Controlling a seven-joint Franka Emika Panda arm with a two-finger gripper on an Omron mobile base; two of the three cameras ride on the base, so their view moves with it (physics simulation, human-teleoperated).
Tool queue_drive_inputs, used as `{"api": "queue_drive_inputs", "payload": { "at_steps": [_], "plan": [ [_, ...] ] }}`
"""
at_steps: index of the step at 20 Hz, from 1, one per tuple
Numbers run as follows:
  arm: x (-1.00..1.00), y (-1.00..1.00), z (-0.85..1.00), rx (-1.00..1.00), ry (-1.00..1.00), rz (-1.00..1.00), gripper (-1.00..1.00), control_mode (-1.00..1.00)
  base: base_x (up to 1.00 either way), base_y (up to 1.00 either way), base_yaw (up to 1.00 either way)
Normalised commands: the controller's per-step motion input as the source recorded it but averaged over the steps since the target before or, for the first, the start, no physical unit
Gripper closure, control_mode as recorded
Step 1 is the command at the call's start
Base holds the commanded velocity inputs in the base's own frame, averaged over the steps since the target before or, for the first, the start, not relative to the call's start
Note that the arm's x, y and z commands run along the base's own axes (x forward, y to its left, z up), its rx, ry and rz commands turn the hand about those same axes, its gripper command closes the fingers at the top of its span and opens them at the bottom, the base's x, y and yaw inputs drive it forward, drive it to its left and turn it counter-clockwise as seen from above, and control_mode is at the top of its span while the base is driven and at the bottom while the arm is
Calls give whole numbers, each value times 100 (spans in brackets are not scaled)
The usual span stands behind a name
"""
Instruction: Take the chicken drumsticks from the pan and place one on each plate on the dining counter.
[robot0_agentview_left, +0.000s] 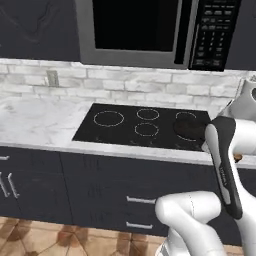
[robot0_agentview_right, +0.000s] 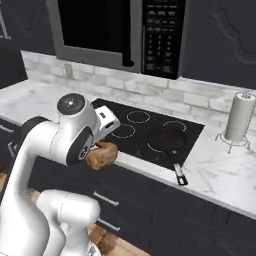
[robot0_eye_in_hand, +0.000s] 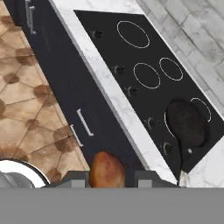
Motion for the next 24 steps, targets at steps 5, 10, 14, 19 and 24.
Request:
{"api": "queue_drive_inputs", "payload": {
  "at_steps": [5, 10, 14, 19, 24],
  "plan": [
    [0, 0, 0, 0, 0, 0, 100, 100, -37, 47, 99],
    [0, 0, 0, 0, 0, 0, 100, 100, -33, 53, 100],
    [0, 0, 0, 0, 0, 0, 100, 100, -28, 55, 100],
    [0, 0, 0, 0, 0, 0, 100, 100, -17, 63, 94],
    [0, 0, 0, 0, 0, 0, 100, 100, 4, 72, 67]
  ]
}}
